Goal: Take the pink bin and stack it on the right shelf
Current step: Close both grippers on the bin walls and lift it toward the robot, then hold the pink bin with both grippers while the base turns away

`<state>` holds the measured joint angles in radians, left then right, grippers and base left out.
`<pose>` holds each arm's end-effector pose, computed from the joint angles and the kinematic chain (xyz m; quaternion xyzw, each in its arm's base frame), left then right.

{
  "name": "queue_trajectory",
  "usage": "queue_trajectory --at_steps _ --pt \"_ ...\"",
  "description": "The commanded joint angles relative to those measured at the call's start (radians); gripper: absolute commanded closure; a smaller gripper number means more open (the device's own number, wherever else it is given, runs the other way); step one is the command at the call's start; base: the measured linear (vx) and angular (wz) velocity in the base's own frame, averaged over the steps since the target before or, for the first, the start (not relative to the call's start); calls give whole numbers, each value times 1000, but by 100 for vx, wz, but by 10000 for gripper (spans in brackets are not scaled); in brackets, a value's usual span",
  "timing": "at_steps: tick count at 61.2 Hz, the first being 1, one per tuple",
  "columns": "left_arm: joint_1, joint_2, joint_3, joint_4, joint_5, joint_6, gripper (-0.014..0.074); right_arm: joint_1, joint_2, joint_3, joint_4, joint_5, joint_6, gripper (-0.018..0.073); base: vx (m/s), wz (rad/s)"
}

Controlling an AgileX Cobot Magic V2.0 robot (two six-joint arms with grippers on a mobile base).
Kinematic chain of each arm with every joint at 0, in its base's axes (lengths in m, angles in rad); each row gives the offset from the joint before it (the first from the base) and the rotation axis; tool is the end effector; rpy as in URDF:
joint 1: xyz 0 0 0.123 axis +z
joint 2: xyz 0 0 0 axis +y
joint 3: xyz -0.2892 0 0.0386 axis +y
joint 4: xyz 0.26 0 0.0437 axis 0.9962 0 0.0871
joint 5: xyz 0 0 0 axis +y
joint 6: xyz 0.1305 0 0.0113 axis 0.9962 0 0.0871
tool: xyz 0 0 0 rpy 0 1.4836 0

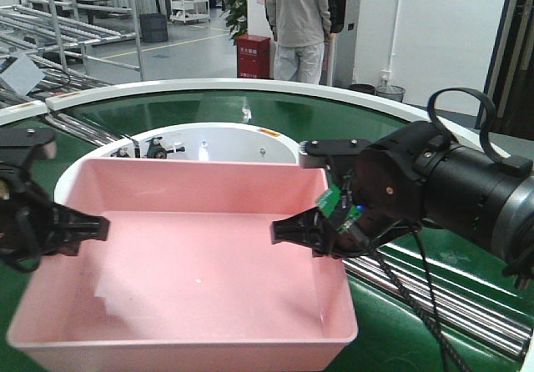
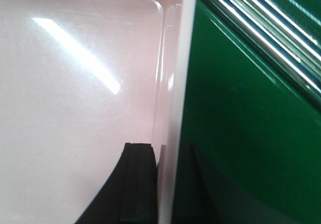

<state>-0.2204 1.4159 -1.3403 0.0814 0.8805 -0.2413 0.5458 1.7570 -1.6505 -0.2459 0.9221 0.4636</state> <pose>0.3341 -0.0664 0.3389 0.0037 0.9384 -0.0412 0.3432 0.3822 0.2024 0.3131 -0.0789 0.9413 0.0471 0.3249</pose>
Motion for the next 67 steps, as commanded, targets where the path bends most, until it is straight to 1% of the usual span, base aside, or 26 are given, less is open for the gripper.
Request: queue_trajectory --at_steps 1,6,9,13,17,22,67 --pt "1 -105 24 60 -80 -40 590 29 -64 -27 -163 14 46 544 0 0" --pt "-3 -154 84 59 -116 -42 589 47 -78 -4 -197 30 78 542 0 0" --pt "-10 -183 111 59 -119 -45 589 52 -98 28 -205 23 101 541 0 0" --pt "-21 -219 154 59 -122 -54 589 52 -133 80 -201 -13 111 540 0 0" --pt "-30 -248 193 60 -153 -73 589 52 -167 133 -196 -47 113 539 0 0" --pt "-30 -262 210 59 -171 -78 589 50 -200 182 -196 -73 126 538 0 0" --pt "-30 -257 210 59 -170 -78 586 50 -214 189 -196 -68 131 537 0 0"
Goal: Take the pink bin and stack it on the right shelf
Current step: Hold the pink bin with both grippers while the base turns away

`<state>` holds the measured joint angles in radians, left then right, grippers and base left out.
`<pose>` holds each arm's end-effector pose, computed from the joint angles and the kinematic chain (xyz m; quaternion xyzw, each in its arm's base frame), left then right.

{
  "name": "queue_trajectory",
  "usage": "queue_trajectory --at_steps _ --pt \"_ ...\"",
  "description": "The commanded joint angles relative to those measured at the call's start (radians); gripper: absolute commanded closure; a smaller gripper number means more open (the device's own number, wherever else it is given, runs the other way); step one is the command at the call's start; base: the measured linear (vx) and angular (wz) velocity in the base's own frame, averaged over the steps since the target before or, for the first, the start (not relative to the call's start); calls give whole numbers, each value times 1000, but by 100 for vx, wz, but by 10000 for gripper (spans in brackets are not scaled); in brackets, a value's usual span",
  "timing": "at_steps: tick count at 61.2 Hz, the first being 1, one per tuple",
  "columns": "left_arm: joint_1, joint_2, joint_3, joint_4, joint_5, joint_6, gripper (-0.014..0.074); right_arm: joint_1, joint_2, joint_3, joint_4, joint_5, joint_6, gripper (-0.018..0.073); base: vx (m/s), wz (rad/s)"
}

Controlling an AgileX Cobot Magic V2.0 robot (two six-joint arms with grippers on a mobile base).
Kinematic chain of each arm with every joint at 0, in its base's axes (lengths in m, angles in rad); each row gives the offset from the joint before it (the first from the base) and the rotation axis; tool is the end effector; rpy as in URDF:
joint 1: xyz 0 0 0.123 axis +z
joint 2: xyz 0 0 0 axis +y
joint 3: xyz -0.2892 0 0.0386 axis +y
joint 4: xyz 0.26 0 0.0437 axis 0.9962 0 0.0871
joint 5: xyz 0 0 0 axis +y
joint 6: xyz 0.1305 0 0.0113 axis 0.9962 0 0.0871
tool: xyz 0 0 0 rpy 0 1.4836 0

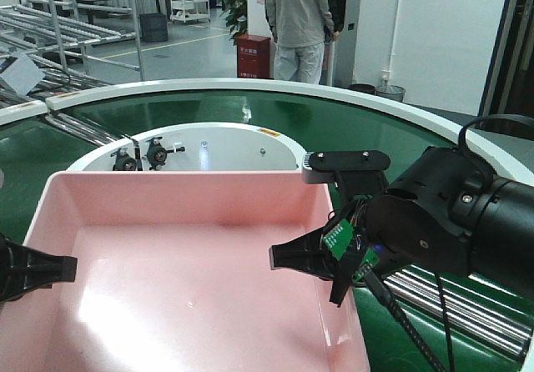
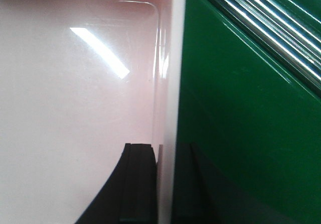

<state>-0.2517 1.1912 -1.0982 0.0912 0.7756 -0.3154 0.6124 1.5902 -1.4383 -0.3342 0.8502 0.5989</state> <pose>0.2777 -0.0628 0.3333 -0.0116 0.9223 -0.0672 0.3805 0.3360 0.1966 0.3168 -0.0699 0.9331 0.0545 0.3486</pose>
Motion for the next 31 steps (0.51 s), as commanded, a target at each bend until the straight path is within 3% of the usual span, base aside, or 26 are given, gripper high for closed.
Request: queue_trajectory --at_steps 1,31 --pt "2 -33 -32 49 -66 -4 586 -16 -47 -23 -108 4 -4 537 0 0" --pt "2 -33 -32 49 -65 -4 586 -16 -47 -23 -108 4 -4 537 -1 -2"
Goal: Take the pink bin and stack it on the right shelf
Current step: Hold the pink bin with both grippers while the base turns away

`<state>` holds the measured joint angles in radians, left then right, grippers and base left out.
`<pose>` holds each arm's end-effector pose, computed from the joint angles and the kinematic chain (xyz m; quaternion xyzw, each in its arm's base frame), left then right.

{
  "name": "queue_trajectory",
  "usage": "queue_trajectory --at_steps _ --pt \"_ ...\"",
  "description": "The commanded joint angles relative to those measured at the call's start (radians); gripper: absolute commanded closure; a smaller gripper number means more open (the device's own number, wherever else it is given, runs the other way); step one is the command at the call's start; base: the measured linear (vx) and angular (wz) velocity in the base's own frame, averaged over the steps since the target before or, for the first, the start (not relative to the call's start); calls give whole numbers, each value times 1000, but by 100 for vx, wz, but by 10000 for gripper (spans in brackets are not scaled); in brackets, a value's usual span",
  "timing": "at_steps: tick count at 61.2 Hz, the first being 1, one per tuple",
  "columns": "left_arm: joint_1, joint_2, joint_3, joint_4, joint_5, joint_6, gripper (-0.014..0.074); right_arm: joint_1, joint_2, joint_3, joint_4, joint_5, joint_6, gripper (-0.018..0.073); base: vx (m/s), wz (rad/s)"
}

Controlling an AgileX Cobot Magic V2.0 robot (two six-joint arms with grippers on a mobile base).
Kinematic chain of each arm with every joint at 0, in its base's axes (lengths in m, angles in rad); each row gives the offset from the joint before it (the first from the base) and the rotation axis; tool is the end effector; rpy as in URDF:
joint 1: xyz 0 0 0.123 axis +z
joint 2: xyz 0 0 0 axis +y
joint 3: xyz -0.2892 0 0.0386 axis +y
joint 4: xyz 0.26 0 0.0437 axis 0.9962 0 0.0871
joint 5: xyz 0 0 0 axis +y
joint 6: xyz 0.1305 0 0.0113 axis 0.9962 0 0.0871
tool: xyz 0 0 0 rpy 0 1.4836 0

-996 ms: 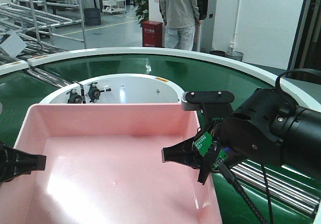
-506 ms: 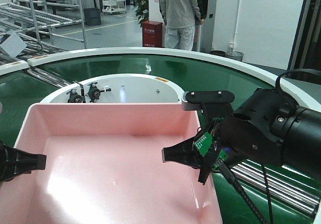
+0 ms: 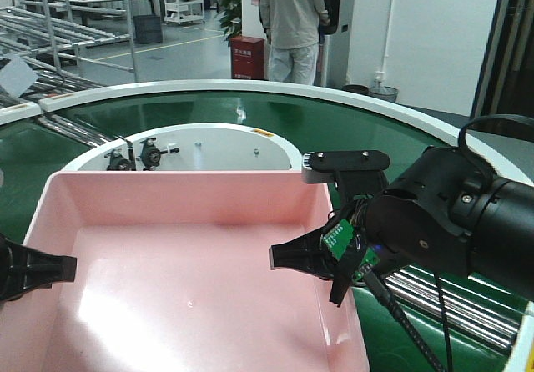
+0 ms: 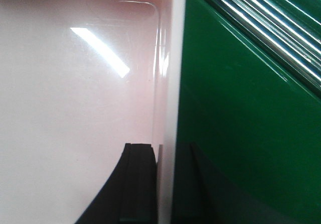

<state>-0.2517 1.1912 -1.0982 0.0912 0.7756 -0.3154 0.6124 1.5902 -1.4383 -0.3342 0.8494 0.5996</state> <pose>0.2777 -0.0628 0.3333 -0.0116 0.9223 -0.0672 0.3805 0.3361 0.1966 0.3169 -0.0697 0.9330 0.0548 0.3489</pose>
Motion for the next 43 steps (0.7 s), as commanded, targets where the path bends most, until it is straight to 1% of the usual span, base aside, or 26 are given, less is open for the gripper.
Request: queue_trajectory --at_steps 1,10,18,43 --pt "2 -33 -32 49 -65 -4 586 -16 -47 -23 -108 4 -5 537 -5 -14" --pt "2 -33 -32 49 -65 -4 586 -16 -47 -23 -108 4 -5 537 -7 -23" --pt "2 -33 -32 49 -65 -4 586 -16 -47 -23 -109 4 -5 537 -12 -39" --pt "2 -33 -32 49 -65 -4 586 -16 -47 -23 -109 4 -5 537 -19 -57"
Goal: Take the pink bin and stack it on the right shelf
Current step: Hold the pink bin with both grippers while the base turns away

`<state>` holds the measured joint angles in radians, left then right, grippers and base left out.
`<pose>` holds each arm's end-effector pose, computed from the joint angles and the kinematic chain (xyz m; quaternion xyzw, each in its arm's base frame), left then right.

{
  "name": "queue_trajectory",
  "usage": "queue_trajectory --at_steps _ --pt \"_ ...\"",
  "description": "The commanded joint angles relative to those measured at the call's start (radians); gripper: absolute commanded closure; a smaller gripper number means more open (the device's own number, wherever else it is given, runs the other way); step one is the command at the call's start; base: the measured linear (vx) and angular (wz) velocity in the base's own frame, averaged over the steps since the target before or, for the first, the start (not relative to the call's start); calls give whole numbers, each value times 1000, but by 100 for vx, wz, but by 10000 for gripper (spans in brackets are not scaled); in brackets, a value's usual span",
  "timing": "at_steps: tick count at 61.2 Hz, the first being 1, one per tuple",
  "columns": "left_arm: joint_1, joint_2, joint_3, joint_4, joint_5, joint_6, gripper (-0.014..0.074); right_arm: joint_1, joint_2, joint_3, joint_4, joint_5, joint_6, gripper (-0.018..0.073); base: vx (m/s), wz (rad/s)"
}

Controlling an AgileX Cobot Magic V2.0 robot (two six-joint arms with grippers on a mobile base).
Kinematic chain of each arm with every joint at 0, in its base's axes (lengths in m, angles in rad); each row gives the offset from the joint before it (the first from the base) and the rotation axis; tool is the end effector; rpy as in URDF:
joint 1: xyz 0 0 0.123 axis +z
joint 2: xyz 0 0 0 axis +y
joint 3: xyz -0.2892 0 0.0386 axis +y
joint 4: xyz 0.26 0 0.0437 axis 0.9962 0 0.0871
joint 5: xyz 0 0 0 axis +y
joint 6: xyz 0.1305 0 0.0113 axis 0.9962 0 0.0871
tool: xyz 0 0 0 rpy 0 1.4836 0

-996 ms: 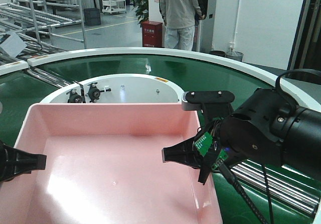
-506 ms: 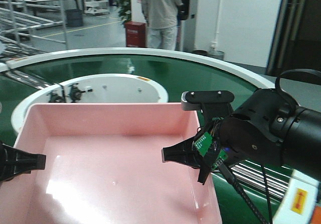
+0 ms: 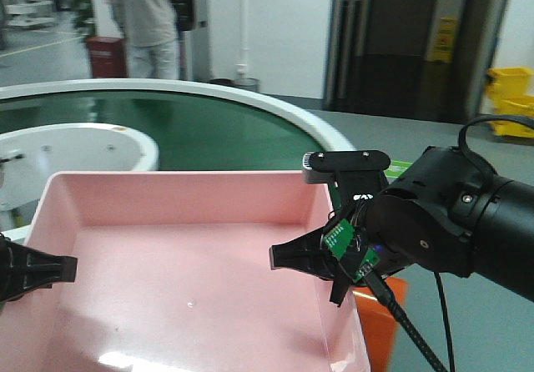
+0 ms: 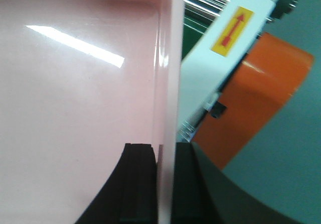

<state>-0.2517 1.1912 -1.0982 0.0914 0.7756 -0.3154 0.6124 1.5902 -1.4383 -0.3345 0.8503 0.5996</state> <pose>0.2777 -0.0628 0.3333 -0.0116 0.9222 -0.0671 0.3806 0.3361 0.1966 0.3168 -0.0697 0.9331 0.0545 0.3486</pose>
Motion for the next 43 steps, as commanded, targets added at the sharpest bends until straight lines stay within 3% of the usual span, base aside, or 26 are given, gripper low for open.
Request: queue_trajectory --at_steps 1,43 --pt "2 -33 -32 49 -65 -4 586 -16 -47 -23 -108 3 -5 537 -21 -62" --pt "2 -33 -32 49 -65 -4 586 -16 -47 -23 -108 34 -17 537 -19 -60"
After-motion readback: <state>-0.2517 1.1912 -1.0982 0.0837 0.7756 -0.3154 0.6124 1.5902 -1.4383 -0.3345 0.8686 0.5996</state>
